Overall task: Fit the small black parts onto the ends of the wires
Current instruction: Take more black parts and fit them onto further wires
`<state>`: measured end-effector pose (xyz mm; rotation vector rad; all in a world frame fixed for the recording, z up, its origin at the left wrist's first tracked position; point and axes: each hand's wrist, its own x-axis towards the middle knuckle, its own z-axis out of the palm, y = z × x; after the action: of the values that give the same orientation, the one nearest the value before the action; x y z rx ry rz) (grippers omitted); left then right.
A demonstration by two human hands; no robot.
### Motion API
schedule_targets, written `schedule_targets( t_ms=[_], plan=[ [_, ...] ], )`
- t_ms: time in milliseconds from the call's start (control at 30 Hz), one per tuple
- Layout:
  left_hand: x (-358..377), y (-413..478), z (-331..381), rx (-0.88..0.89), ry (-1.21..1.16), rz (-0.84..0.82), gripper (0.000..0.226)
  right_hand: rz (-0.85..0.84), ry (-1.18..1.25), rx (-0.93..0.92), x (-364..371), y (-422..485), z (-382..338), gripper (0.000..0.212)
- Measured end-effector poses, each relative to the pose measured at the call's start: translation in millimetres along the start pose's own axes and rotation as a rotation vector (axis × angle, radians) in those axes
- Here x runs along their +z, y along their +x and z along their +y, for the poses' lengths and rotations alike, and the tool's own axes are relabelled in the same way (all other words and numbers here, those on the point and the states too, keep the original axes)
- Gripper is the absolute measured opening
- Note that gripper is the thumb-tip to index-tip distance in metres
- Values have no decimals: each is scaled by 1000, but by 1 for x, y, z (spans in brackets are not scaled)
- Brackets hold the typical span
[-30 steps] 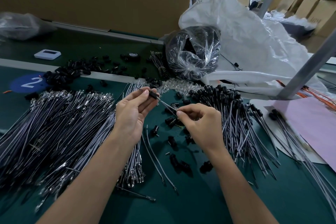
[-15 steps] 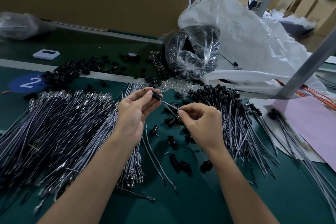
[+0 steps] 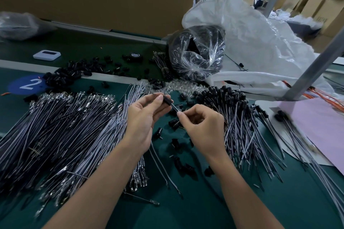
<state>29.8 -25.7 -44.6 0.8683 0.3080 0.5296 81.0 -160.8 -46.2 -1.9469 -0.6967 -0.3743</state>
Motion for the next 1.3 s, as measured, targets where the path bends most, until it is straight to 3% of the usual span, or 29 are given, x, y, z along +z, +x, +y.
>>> schedule_targets(
  t_ms=[267, 467, 633, 800, 867, 967, 1100, 1200, 1300],
  plan=[
    [5, -4, -6, -19, 78, -50, 17, 24, -40, -75, 0, 0, -1, 5],
    [6, -8, -4, -67, 154, -95, 10, -6, -25, -24, -3, 2, -4, 33],
    [6, -8, -4, -16, 219, -80, 14, 7, -88, -112, -2, 1, -5, 19],
    [-5, -1, 18, 36, -66, 76, 10, 22, -100, -33, -7, 4, 1, 16],
    [-10, 2, 27, 41, -174, 131, 23, -10, -45, 25, -9, 7, 2, 15],
    [-10, 1, 30, 50, -224, 162, 25, -71, 182, 192, -11, 8, 0, 16],
    [-9, 4, 28, 13, -290, 164, 12, -109, 738, 447, -20, 13, -5, 12],
    [-9, 4, 25, -57, -212, 96, 10, -134, 1153, 512, -25, 16, -5, 8],
    [-7, 0, 21, -160, -77, -50, 13, -78, 1417, 522, -28, 15, -5, 21]
  ],
)
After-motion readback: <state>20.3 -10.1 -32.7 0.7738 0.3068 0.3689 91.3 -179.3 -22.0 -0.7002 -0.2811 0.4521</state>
